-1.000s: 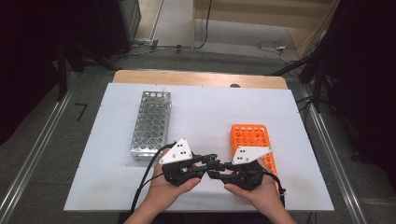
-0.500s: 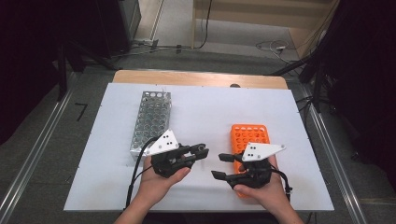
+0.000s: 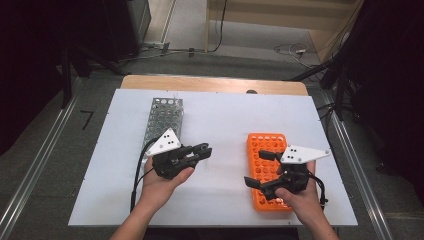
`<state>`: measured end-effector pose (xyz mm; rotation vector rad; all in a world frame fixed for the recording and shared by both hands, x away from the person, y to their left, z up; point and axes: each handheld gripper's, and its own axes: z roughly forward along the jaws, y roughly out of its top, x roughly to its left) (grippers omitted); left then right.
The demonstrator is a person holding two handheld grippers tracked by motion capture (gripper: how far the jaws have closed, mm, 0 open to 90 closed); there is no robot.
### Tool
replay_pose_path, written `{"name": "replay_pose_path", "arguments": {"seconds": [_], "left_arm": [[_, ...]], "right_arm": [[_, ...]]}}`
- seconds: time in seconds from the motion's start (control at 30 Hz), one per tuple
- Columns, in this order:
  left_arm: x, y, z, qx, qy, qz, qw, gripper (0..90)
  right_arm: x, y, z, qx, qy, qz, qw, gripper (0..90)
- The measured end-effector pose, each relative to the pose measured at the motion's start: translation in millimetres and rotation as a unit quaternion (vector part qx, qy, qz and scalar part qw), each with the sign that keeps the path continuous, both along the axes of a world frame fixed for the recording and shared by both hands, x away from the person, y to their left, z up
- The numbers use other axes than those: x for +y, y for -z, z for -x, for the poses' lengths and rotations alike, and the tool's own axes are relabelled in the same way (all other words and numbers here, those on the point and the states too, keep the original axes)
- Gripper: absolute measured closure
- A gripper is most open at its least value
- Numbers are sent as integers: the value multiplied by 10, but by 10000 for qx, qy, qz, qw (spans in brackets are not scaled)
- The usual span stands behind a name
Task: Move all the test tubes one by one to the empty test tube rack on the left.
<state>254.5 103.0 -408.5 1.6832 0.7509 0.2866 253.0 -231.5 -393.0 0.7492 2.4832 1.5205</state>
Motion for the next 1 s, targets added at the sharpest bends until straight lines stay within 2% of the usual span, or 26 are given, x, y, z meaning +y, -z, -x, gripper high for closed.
{"name": "replay_pose_path", "arguments": {"seconds": [0.2, 0.43, 0.83, 1.0], "left_arm": [[125, -37, -116, -20, -221, -49, 9997, 759], [256, -73, -268, 0, -469, -3, 9989, 759], [451, -108, -547, 17, -936, 80, 9956, 759], [503, -148, -656, -30, -1104, 14, 9939, 759]], "right_arm": [[-194, -2, -67, 0, 215, -68, 9997, 0], [-389, 22, -118, -33, 470, -97, 9988, 0], [-678, 68, -187, -43, 702, -220, 9973, 0], [-796, 83, -213, -95, 835, -231, 9962, 0]]}}
